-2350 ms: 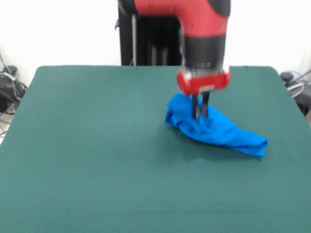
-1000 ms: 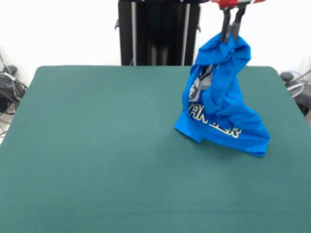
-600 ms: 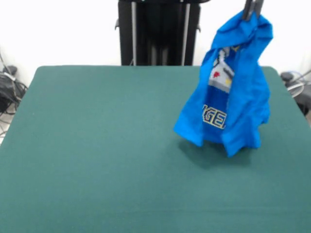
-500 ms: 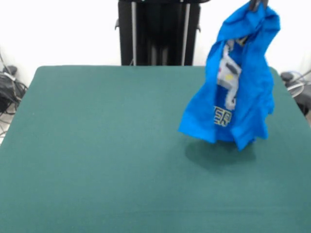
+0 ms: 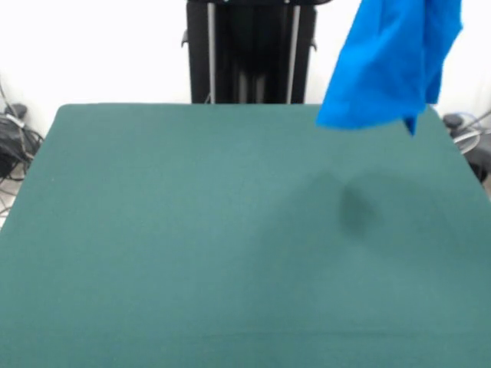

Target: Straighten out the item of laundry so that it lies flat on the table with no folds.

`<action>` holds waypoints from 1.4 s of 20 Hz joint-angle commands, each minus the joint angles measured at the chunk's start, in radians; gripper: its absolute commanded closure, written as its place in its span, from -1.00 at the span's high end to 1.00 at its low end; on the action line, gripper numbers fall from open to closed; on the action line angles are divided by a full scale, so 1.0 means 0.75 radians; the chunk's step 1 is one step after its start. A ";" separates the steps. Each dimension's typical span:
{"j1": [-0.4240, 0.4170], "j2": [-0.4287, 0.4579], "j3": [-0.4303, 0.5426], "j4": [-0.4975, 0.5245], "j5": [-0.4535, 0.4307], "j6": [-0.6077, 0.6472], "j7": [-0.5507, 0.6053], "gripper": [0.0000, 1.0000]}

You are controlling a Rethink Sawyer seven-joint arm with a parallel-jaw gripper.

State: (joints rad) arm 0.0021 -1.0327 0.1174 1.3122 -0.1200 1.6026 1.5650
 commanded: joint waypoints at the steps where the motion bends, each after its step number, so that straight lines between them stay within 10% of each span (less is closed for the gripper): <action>1: 0.098 -0.035 -0.032 -0.280 0.024 0.285 0.668 -1.00; 18: -0.391 0.079 0.129 -0.334 -0.052 0.145 -0.139 -1.00; 28: -0.279 -0.029 0.064 0.091 0.059 -0.255 0.118 -1.00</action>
State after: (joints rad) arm -0.2926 -1.0386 0.1151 1.0925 -0.1074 1.6117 1.6557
